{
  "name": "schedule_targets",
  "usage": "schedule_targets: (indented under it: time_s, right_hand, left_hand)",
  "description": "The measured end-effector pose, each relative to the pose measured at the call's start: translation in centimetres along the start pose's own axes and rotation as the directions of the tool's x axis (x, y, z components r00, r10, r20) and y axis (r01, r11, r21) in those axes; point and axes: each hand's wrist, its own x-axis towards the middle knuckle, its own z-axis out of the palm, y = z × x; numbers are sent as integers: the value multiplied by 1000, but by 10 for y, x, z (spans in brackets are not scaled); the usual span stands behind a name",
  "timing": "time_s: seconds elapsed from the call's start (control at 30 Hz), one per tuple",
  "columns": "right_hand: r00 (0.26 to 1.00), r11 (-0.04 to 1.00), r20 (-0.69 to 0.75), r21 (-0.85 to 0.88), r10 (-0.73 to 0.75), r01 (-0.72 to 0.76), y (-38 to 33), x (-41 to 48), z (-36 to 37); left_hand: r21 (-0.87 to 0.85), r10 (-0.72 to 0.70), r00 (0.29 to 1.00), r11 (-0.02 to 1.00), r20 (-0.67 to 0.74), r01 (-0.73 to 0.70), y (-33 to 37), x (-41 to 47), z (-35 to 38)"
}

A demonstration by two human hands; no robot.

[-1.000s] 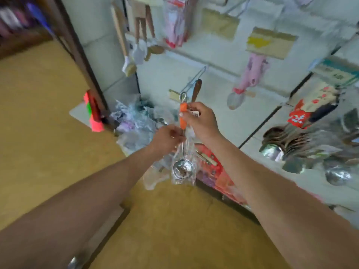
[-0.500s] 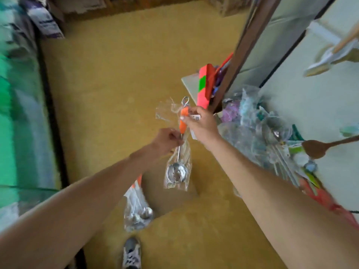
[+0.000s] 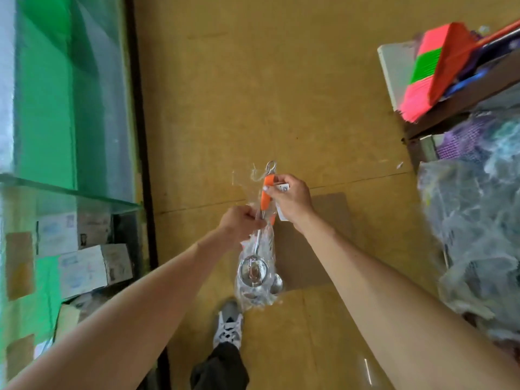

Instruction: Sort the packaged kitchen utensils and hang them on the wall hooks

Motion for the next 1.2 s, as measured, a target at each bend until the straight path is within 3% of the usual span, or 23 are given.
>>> schedule_targets:
  time_s: [0.2, 0.4, 0.77, 0.97, 1.03, 1.2]
  right_hand:
    - [989, 988, 44, -78, 139, -135, 85, 8, 49]
    - [980, 968, -5, -154, 200, -198, 137, 17, 72]
    - [972, 963, -18, -134, 233, -233, 139, 16, 58]
    - [988, 959, -77, -238, 137, -151, 107, 1, 29]
    - [992, 954, -98, -282, 73, -98, 91, -8, 13]
    - [981, 922, -150, -384, -119, 53, 43, -24, -44]
  left_hand:
    - [-86, -125, 991, 988, 43, 128, -82, 39, 42]
    - [-86, -184, 981, 980, -52, 180, -121, 64, 71]
    - [-75, -184, 977, 982, -109, 176, -106, 61, 68]
    - [-117, -171, 941, 983, -292, 142, -58, 35, 44]
    - [-36, -124, 916, 992, -381, 119, -34, 23, 38]
    - [338, 285, 856, 931, -431, -140, 42, -18, 39]
